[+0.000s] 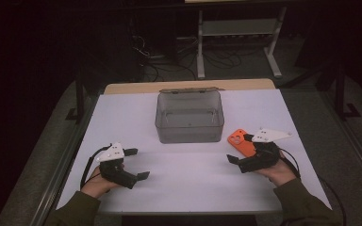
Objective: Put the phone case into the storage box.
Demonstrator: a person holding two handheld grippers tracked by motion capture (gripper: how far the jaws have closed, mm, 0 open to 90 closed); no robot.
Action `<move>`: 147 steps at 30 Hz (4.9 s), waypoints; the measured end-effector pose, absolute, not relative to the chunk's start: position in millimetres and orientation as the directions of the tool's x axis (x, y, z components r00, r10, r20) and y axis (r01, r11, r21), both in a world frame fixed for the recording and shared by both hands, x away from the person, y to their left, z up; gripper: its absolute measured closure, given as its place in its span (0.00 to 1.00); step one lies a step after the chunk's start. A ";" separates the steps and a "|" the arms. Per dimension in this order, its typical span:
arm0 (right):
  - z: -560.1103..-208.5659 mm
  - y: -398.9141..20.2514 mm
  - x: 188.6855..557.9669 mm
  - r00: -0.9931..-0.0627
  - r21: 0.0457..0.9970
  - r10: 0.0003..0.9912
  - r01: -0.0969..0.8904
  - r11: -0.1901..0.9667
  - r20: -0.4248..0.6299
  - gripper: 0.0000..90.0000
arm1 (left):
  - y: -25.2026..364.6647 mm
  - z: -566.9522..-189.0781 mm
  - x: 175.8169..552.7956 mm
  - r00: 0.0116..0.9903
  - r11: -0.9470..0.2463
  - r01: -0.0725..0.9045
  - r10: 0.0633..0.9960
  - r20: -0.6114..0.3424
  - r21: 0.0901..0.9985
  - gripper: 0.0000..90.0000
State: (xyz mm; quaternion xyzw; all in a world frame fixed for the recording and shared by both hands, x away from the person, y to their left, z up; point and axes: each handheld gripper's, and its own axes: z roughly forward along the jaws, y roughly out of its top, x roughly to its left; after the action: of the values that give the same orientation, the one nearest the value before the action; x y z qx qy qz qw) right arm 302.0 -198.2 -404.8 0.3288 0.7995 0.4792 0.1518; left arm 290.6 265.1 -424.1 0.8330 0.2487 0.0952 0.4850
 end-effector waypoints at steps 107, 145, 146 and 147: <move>-398.8 -268.4 340.6 -0.569 0.798 0.822 0.498 0.338 0.007 0.00 | 265.2 -421.0 289.9 0.859 -0.416 0.308 0.509 -0.061 0.856 0.00; -416.5 -246.6 346.3 -0.609 0.690 0.792 0.560 0.458 -0.031 0.00 | 265.4 -420.0 290.6 0.853 -0.418 0.305 0.519 -0.051 0.856 0.00; -416.5 -246.6 346.3 -0.609 0.690 0.792 0.560 0.458 -0.031 0.00 | 265.4 -420.0 290.7 0.853 -0.418 0.305 0.519 -0.051 0.855 0.00; -417.3 -245.9 346.6 -0.612 0.687 0.790 0.562 0.462 -0.031 0.00 | 265.4 -420.0 290.7 0.854 -0.420 0.305 0.519 -0.050 0.855 0.00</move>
State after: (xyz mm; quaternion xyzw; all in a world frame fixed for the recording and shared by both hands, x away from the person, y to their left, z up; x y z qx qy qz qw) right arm 346.6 -245.9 -417.3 0.4040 0.8366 0.3255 0.1756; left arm 290.7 265.4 -420.0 0.8351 0.2466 0.1114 0.4789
